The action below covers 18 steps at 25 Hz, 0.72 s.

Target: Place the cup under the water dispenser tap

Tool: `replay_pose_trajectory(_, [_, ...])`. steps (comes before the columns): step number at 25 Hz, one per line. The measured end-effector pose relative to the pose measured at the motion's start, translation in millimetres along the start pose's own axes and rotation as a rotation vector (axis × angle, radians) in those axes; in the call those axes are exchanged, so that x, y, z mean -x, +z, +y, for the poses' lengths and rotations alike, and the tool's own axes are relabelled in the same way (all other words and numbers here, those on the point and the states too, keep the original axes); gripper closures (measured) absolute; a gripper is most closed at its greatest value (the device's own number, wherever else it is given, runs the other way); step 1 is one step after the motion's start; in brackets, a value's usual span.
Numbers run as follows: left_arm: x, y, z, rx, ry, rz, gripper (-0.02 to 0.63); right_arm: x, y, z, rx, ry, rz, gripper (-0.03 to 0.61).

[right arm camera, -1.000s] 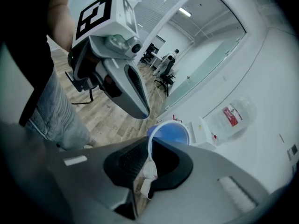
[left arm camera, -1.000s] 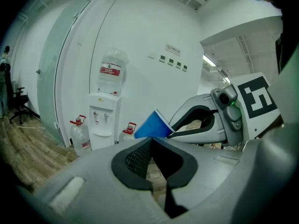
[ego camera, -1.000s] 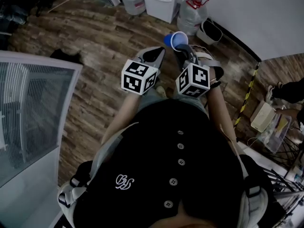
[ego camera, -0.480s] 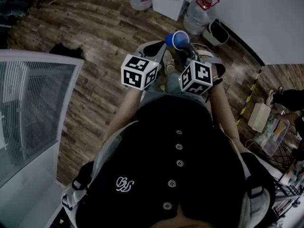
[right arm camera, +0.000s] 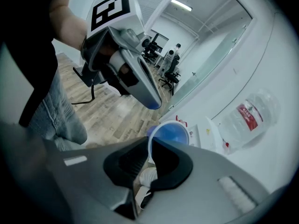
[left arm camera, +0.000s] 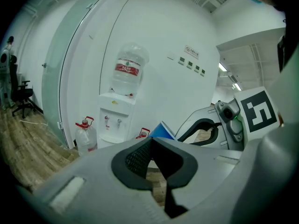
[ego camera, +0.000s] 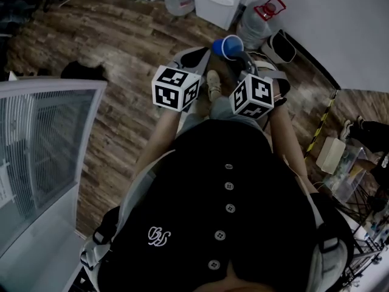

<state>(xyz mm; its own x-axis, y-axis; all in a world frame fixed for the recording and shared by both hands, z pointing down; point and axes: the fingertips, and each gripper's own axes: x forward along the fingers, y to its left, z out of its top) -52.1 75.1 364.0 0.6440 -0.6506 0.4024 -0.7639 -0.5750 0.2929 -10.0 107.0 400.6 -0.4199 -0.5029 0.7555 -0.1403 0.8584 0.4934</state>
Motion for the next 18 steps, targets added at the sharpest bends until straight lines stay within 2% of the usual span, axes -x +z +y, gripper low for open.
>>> replay_pose_trajectory(6, [-38, 29, 34, 0.011, 0.004, -0.004, 0.612, -34, -13, -46, -0.008, 0.025, -0.002, 0.552])
replay_pose_trajectory(12, [-82, 63, 71, 0.017, 0.01, -0.01, 0.612, -61, -16, -103, -0.005, 0.0, -0.03, 0.552])
replay_pose_trajectory(18, [-125, 85, 92, 0.017, -0.006, 0.003, 0.612, -84, -28, -140, -0.012, 0.01, -0.035, 0.552])
